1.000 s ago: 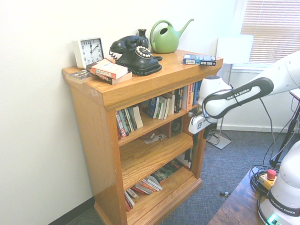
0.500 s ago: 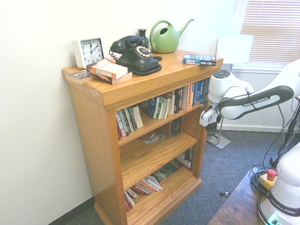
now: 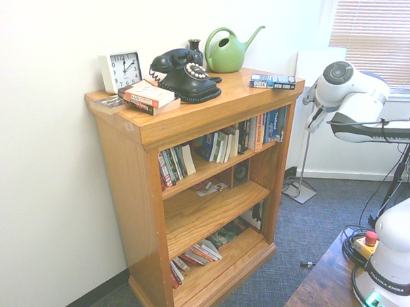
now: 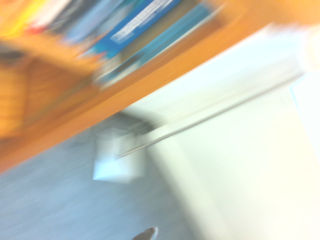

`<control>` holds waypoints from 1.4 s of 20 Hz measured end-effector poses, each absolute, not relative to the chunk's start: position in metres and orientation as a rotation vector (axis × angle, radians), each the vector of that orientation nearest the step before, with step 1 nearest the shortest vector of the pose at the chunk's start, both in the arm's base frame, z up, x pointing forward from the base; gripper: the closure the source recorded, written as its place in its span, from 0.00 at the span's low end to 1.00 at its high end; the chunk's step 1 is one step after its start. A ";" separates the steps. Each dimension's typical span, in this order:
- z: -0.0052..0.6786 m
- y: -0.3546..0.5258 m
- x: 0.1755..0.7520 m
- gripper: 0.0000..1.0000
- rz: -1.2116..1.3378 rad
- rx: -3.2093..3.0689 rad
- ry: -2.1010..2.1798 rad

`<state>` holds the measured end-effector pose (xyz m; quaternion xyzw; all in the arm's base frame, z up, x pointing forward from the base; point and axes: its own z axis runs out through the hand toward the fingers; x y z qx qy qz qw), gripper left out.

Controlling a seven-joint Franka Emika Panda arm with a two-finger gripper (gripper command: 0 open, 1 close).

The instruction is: Put the book on the shelf

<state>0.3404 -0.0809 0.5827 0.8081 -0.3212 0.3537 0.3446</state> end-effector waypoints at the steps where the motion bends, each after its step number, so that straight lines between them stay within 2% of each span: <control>1: 0.585 -0.084 0.348 0.00 0.940 2.057 -0.780; 9: 0.618 -0.089 0.389 0.00 1.137 1.740 -0.468; 23: 0.599 -0.101 0.443 0.00 1.172 1.801 -0.312; 24: 0.599 -0.101 0.448 1.00 1.172 1.804 -0.307; 28: 0.594 -0.097 0.459 1.00 1.162 1.809 -0.289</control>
